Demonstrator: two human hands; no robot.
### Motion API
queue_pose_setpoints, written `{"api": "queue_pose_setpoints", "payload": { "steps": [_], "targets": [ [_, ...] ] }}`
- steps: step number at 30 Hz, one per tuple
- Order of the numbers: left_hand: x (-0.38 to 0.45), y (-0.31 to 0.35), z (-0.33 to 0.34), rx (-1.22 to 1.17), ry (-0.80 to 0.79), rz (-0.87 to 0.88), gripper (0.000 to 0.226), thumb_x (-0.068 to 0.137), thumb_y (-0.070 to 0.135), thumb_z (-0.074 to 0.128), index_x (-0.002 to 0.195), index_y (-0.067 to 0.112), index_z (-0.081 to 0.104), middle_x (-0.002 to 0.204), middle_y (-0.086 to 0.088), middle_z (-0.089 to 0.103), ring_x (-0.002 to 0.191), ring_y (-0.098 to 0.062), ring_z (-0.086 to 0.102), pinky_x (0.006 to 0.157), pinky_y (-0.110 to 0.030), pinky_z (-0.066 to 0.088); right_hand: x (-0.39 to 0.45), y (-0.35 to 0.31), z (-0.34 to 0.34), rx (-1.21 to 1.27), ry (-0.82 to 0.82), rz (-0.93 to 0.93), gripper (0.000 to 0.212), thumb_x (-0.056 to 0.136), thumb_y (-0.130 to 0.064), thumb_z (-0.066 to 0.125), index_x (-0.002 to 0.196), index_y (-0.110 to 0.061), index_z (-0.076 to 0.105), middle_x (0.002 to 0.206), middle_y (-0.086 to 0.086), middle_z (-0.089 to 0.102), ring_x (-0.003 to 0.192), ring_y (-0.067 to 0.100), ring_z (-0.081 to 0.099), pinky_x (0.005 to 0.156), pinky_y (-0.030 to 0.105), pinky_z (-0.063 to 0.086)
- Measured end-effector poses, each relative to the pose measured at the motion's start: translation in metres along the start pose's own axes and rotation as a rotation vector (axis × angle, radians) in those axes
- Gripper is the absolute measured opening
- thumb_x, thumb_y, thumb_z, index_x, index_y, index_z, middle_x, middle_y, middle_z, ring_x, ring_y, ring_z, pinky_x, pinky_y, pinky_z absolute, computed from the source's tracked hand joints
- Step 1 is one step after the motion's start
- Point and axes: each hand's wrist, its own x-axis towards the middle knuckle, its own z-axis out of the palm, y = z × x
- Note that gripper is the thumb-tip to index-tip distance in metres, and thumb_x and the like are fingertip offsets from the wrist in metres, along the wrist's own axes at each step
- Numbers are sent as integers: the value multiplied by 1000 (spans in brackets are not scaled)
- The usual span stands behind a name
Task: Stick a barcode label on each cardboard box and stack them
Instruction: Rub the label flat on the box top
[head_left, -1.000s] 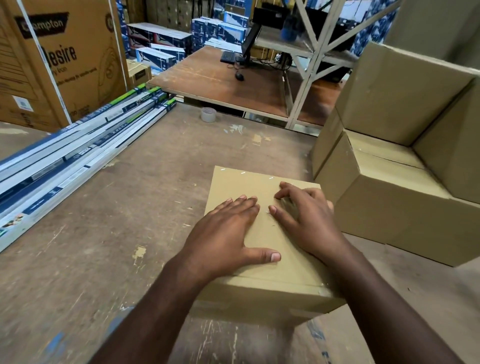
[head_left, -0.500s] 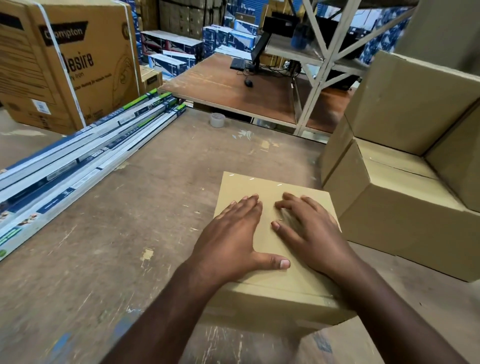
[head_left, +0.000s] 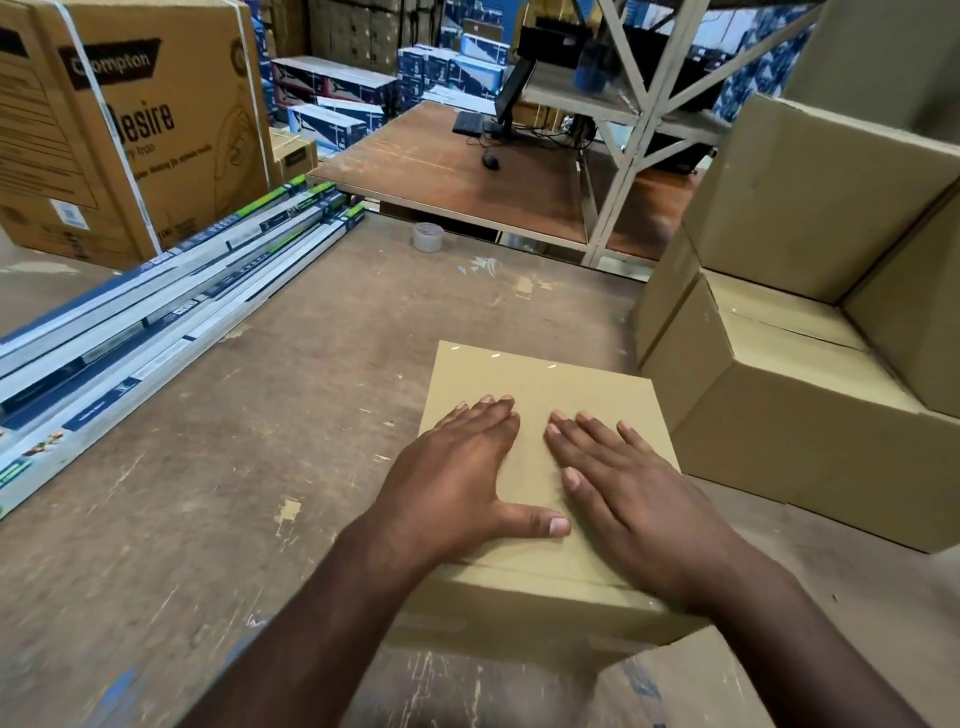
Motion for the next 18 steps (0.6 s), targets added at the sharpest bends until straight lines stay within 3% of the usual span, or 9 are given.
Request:
{"api": "queue_pose_setpoints", "payload": {
  "steps": [2,5,9,13,15,18],
  "targets": [
    [0,1,1,-17,1,-3,122,69,91,55,162,22,18,171,7,6,155,-4,2,125,-24,1,-16,3,-3,68,-40,-62,61,104,-59,5,161,-44,20,168,-30,10,154,-10,-7,129,27,-1],
    [2,1,3,6,-23,7,122,70,90,55,162,20,18,171,5,6,156,-5,2,125,-24,0,-28,8,-8,43,-71,-47,59,102,-63,3,156,-55,23,160,-44,12,153,-11,-7,128,32,-6],
    [2,2,0,15,-31,2,123,69,91,54,162,21,16,171,6,5,156,-5,2,125,-24,1,3,4,-4,-79,6,90,69,98,-64,-7,163,-46,9,167,-30,0,157,-3,-8,129,43,-8],
    [-3,1,-2,-51,4,-20,125,65,87,63,162,23,18,171,9,8,155,-3,4,125,-21,1,4,-17,-1,166,-38,-76,57,108,-55,10,162,-42,20,168,-29,6,155,-8,-8,128,29,-5],
    [-5,2,-2,-68,-5,-21,127,65,83,69,163,24,13,171,11,3,155,-5,3,122,-19,-2,-10,-13,1,142,-67,-109,58,106,-59,6,161,-47,18,167,-32,5,154,-9,-8,127,29,-6],
    [-5,5,-5,-91,-28,-32,126,68,79,72,163,27,8,170,15,-2,153,-3,-2,112,-15,-4,-17,19,-2,-43,-3,179,77,90,-71,-15,161,-47,4,168,-26,-6,155,-4,-12,130,39,-8]
  ]
}}
